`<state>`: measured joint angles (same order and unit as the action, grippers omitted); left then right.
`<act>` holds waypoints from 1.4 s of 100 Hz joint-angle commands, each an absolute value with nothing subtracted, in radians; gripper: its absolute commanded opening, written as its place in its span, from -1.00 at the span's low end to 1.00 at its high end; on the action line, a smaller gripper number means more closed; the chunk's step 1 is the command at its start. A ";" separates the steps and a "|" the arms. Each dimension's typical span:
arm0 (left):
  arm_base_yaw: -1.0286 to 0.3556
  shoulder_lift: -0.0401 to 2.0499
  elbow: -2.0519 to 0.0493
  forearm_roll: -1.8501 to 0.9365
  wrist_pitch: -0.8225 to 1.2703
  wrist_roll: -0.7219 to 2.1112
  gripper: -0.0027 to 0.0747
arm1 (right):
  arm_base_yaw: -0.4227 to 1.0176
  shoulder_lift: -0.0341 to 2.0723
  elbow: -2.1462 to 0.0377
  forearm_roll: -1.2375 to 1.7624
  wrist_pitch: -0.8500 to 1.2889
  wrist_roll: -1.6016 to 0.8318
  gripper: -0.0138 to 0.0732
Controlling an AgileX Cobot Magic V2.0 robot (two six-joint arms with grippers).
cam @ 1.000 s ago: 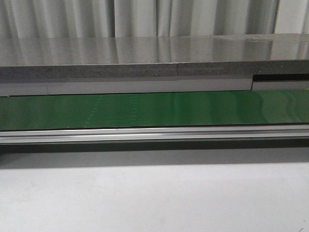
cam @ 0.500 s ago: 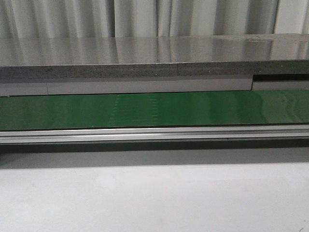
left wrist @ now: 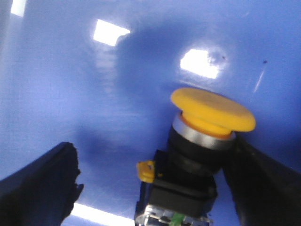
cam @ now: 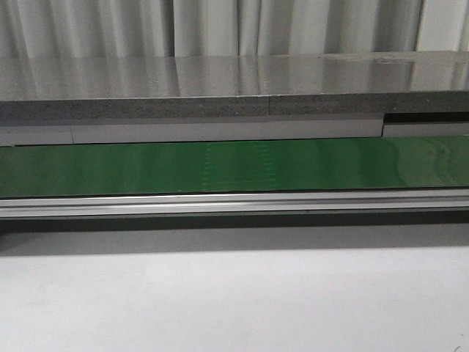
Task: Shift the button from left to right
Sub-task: 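Lift the button with the left gripper and set it on the belt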
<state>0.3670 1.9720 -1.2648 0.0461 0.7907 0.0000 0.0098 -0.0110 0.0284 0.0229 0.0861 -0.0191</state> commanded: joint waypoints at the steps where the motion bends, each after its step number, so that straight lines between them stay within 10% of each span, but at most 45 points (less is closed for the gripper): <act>1: 0.369 1.941 -1.291 0.041 0.774 0.000 0.37 | 0.009 -0.014 0.011 0.015 0.012 -0.020 -0.84; 43: 0.369 1.947 -1.293 0.043 0.778 0.000 -0.92 | 0.009 -0.014 0.011 0.015 0.012 -0.020 -0.84; 140: 0.133 1.761 -1.396 0.037 0.888 0.048 -0.96 | 0.009 -0.014 0.011 0.015 0.012 -0.020 -0.84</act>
<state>0.1499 1.8163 -1.3669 0.0428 0.9037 0.0481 0.0098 -0.0110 0.0284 0.0229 0.0861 -0.0191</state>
